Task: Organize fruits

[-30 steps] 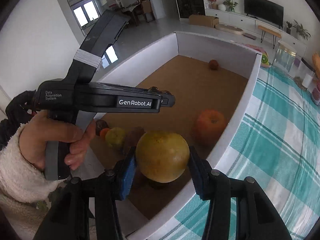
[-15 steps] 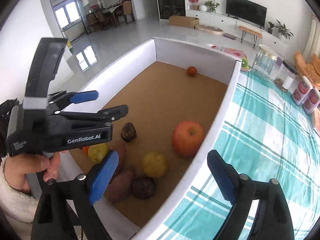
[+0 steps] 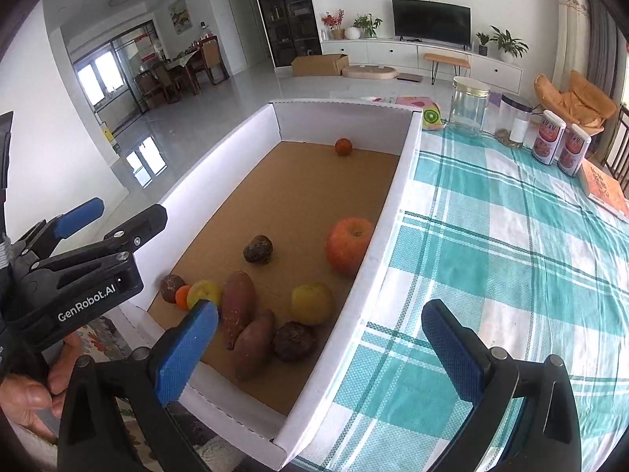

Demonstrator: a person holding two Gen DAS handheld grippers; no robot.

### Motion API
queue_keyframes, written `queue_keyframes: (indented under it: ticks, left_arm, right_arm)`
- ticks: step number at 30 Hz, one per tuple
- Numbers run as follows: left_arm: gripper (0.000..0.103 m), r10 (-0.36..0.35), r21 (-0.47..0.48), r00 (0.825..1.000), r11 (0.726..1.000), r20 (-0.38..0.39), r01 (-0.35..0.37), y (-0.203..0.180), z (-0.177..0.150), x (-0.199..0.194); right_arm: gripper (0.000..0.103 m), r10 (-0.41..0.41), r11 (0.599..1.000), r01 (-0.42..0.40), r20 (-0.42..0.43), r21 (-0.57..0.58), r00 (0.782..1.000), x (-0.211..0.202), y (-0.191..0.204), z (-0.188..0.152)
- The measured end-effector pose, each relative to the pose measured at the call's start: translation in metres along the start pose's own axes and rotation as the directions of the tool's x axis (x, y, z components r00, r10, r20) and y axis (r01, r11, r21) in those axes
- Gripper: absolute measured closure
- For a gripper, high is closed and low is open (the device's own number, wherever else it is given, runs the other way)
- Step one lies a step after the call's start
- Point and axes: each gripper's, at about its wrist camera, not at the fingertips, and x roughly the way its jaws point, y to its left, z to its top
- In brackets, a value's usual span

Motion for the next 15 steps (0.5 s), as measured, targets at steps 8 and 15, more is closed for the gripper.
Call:
queue_keyframes:
  ticks: [8,15]
  left_arm:
    - [0.011,-0.052,-0.035,0.998,0.998,-0.031,0.051,0.009,-0.004,0.006]
    - [0.011,-0.076,-0.044,0.996,0.996,-0.052,0.074,0.015,-0.009,0.006]
  right_arm:
    - [0.0,-0.024,1.0,0.025,-0.04,0.014,0.999,0.003,0.01,-0.002]
    - [0.0,-0.04,0.998,0.042,-0.062,0.039,0.997,0.007,0.013,0.001]
